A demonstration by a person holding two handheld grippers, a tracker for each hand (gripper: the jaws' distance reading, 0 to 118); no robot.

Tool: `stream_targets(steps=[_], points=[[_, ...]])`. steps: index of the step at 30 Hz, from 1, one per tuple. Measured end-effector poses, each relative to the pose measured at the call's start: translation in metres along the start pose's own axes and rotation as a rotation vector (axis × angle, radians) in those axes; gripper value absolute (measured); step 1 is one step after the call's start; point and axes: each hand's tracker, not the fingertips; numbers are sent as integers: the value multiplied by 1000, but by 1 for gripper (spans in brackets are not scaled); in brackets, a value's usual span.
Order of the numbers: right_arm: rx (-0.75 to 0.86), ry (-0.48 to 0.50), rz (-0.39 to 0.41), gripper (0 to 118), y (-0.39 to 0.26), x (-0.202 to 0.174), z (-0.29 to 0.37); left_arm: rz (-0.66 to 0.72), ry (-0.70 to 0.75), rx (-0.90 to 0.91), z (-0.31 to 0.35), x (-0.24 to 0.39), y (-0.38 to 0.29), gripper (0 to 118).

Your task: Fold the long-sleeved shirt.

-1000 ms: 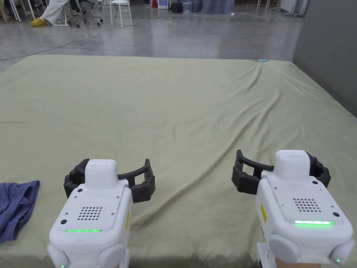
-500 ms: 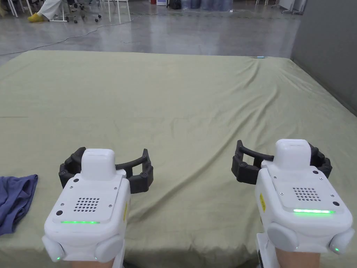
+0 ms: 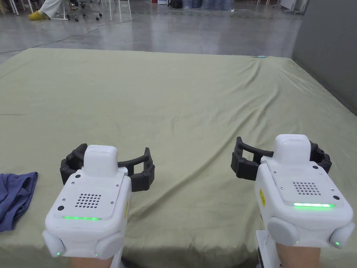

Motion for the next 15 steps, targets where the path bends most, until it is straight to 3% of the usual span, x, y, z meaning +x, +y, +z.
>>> stream_targets(steps=[15], points=[[5,-14,-5,118,1,2,-1,-2,4,7,-2,3,5,118]])
